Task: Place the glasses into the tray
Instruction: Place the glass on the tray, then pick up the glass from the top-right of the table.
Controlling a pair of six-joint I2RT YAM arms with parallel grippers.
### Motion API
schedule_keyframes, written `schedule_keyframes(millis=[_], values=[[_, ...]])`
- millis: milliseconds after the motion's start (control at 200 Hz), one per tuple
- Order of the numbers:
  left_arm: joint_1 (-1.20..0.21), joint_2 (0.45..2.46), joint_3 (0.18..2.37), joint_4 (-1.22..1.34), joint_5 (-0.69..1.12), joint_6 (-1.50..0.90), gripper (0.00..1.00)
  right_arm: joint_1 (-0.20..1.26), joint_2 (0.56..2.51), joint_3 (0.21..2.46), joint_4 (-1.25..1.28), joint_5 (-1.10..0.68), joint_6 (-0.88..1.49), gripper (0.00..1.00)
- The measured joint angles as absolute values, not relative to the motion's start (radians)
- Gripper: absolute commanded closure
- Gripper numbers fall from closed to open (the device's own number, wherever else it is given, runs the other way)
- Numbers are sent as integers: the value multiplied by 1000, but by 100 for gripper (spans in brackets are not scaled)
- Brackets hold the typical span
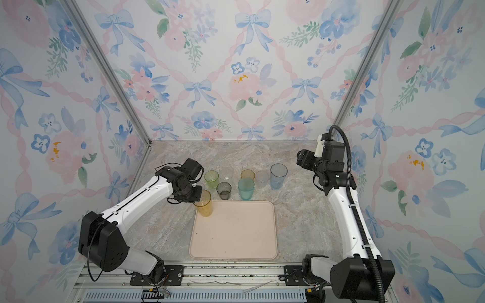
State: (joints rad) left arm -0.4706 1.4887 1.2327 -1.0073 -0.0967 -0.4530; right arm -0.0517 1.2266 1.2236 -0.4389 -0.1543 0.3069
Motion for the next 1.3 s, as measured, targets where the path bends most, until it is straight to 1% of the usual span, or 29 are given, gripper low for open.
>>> schedule_keyframes(millis=[215,485,720,820,1056,1301], values=[[-471,1489,1244,-1008,-102,-447,69,-51,1237,1227,-461,-172,306,24],[-450,1475,1293,-1007,-115,-445,67,-49,1304,1277,-574,-178,273,25],[-423,1396,1341,-1007,-85,-430,66,-27,1365,1336,-727,-201,224,29],[-413,1351,1359,-1008,-58,-423,66,-3,1391,1371,-799,-211,202,34],[-393,1302,1454,-1003,-60,-422,68,37,1487,1438,-899,-202,195,52],[-371,1305,1478,-932,-101,-419,69,56,1658,1547,-957,-168,201,53]])
